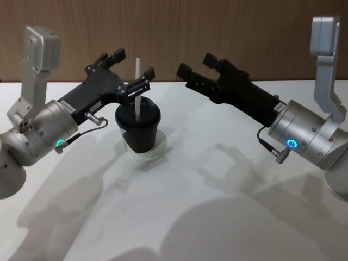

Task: Pick up the straw with one hand, pass it to the other hand, and insert it into the cup.

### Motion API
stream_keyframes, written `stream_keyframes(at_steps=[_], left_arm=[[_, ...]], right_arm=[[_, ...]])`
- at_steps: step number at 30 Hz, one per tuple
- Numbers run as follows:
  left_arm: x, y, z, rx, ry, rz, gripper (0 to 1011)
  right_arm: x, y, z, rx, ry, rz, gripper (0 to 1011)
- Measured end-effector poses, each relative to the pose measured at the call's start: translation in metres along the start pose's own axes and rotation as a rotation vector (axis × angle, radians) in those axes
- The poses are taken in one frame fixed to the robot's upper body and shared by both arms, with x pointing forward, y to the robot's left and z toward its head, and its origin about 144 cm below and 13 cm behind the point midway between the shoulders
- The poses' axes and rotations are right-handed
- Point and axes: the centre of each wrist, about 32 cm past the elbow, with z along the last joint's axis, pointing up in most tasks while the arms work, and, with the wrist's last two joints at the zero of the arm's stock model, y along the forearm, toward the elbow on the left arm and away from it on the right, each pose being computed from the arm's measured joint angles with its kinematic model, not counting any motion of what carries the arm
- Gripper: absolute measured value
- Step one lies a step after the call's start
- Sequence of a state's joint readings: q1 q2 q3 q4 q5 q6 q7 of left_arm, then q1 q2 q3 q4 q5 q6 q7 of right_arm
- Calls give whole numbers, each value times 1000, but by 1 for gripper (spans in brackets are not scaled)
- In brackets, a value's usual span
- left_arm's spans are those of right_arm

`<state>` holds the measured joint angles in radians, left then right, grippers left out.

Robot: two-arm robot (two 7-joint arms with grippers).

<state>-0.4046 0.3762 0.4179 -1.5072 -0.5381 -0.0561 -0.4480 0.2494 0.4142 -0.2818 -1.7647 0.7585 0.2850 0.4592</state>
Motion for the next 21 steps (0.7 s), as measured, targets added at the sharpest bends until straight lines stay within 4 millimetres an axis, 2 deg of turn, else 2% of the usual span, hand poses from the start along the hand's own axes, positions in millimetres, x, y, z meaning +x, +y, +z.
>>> stream_keyframes(at_steps=[3,5,21], left_arm=[[-4,6,2,-2,-12,1,989],[-8,11,3,-2,-20,2,1003],[-34,39,6,18,-41,30,1003]], right_arm=[[-1,-2,0,6,-3,-8,1001],[-2,-3,-1,9,-5,-13,1001],[-11,-27,-11,-16,-7,-44,1001]])
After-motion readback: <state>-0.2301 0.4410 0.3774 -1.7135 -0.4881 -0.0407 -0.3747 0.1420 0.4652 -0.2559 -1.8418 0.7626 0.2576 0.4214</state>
